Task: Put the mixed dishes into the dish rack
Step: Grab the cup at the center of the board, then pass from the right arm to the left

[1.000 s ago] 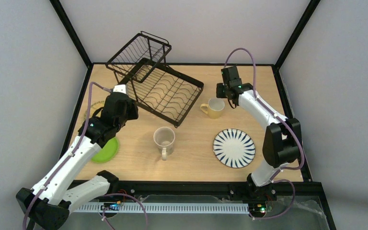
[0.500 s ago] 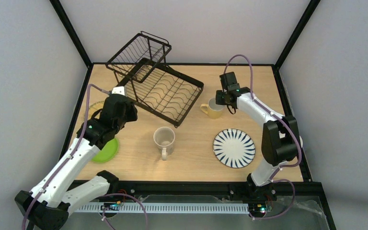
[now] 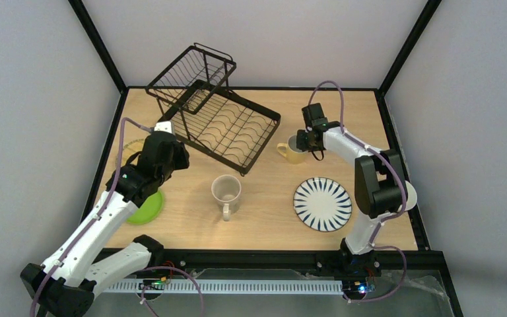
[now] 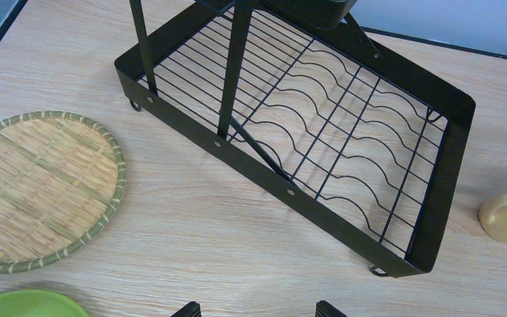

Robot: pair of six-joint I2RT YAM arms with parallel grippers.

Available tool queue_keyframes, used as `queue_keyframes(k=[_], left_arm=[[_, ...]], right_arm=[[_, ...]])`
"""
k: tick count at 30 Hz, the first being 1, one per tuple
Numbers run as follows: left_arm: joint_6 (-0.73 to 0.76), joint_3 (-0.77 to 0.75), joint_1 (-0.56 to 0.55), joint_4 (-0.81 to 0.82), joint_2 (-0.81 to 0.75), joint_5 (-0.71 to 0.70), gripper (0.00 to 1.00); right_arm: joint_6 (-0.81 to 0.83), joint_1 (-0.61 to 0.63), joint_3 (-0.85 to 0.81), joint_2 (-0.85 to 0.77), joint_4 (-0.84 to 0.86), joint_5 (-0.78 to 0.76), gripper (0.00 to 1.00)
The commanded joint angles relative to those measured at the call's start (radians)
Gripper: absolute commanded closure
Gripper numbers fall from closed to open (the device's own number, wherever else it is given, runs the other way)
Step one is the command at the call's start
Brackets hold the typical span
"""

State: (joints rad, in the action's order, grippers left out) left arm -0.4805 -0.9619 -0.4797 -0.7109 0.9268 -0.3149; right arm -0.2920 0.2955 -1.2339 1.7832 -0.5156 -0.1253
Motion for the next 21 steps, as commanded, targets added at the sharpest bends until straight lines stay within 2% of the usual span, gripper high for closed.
queue_keyframes(k=[1,6,14,21], left_arm=[[-0.005,0.011,-0.007,-0.027,-0.016,0.000,0.01],[-0.004,0.009,-0.006,-0.033,-0.018,0.003,0.01],[-0.013,-0.003,-0.006,-0.034,-0.025,0.038,0.01],[-0.036,-0.113,-0.006,-0.075,0.000,0.116,0.01]], right_arm=[[-0.016,-0.010,-0.015,0.019,-0.030,0.018,0.73],[-0.016,-0.010,-0.041,0.024,-0.062,0.002,1.00],[-0.015,-0.011,-0.069,-0.020,-0.083,0.001,1.00],[-0.007,-0.010,-0.105,-0.119,-0.063,0.032,1.00]])
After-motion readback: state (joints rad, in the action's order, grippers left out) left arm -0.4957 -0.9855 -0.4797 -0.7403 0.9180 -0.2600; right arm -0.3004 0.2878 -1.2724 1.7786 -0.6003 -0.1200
